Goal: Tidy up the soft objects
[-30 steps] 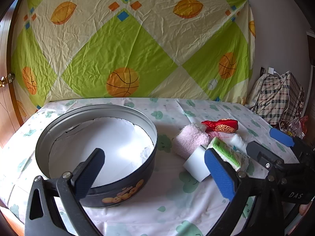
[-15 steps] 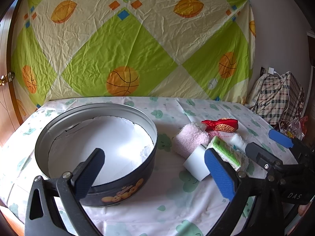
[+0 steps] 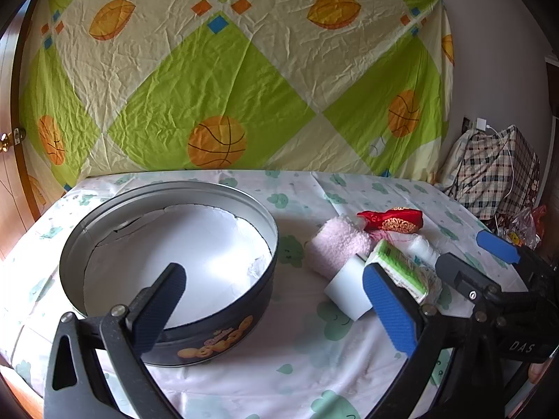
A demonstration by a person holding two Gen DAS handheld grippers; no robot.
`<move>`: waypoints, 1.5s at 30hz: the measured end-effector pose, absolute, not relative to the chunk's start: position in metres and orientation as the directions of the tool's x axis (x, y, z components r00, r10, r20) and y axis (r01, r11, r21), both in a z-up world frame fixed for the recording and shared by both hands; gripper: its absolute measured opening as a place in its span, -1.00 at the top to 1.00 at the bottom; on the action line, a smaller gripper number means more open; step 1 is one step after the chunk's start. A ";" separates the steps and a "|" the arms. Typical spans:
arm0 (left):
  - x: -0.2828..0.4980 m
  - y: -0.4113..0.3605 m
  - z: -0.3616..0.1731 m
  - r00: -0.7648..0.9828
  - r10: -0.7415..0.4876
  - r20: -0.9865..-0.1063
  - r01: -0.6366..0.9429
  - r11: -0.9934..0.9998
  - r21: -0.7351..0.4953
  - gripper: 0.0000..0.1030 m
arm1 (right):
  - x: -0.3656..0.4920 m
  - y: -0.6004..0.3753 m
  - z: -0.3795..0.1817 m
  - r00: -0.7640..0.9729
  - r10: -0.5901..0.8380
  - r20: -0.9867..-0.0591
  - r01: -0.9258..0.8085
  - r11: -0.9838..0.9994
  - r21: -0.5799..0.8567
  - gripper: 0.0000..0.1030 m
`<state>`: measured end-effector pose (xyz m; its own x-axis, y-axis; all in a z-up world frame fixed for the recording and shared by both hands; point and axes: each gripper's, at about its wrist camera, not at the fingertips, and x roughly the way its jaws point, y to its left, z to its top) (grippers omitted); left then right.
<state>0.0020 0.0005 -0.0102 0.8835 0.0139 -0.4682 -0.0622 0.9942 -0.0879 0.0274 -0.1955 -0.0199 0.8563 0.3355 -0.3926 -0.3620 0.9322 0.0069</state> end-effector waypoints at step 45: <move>0.070 -0.111 -0.051 0.807 -0.199 -0.557 0.206 0.977 -0.051 -0.50 | 0.072 -0.314 -0.058 0.855 0.202 -0.478 -0.138 0.976 0.167 -0.99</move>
